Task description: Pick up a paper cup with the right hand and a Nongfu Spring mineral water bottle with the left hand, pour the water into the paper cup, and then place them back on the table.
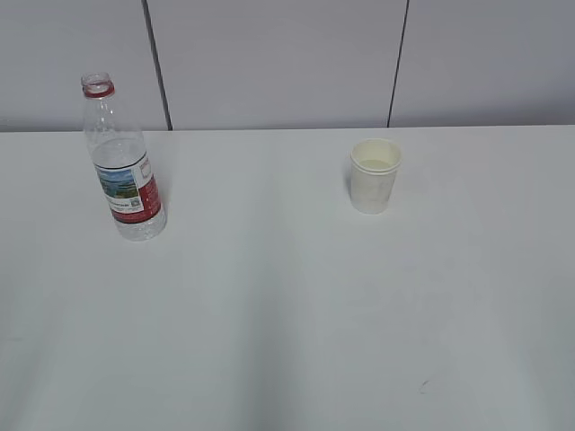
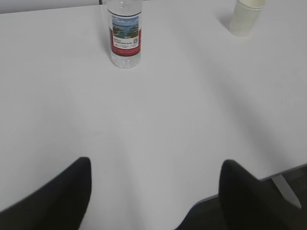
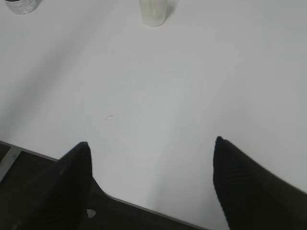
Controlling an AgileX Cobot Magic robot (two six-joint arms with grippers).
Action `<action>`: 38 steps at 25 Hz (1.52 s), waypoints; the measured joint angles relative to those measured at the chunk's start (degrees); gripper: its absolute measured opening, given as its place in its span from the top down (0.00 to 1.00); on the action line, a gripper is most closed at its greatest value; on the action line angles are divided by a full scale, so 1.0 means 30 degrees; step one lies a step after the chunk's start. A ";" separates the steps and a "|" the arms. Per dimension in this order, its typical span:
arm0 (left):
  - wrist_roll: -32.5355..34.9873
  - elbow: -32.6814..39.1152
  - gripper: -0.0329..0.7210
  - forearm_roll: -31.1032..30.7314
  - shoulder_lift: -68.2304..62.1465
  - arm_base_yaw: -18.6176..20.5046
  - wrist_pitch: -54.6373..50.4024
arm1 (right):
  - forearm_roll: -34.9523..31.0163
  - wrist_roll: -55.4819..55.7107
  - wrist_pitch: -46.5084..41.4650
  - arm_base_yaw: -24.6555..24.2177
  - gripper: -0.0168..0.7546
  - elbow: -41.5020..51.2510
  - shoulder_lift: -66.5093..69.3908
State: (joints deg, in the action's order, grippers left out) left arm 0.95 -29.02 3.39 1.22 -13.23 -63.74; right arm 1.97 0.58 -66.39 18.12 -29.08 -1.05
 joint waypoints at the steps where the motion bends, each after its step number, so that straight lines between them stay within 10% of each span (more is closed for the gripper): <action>1: 0.0000 0.0000 0.29 0.0016 0.0000 0.0000 0.0000 | 0.0000 0.0000 0.0000 0.0000 0.22 0.0000 0.0000; 8: 0.0000 0.0000 0.30 -0.0219 0.0000 0.0297 0.0000 | 0.0029 0.0000 0.0032 -0.0217 0.22 0.0000 0.0000; 17: 0.0000 0.0000 0.31 -0.0279 0.0000 0.3941 0.0000 | -0.0270 0.0000 0.0032 -0.4172 0.22 0.0000 0.0000; 38: 0.0000 0.0000 0.39 -0.0279 0.0000 0.3993 0.0000 | -0.0380 0.0000 0.0032 -0.5691 0.22 0.0000 0.0000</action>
State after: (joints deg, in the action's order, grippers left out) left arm 0.95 -29.02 2.55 1.22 -1.25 -63.74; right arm 0.83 0.58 -66.29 1.05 -29.08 -1.05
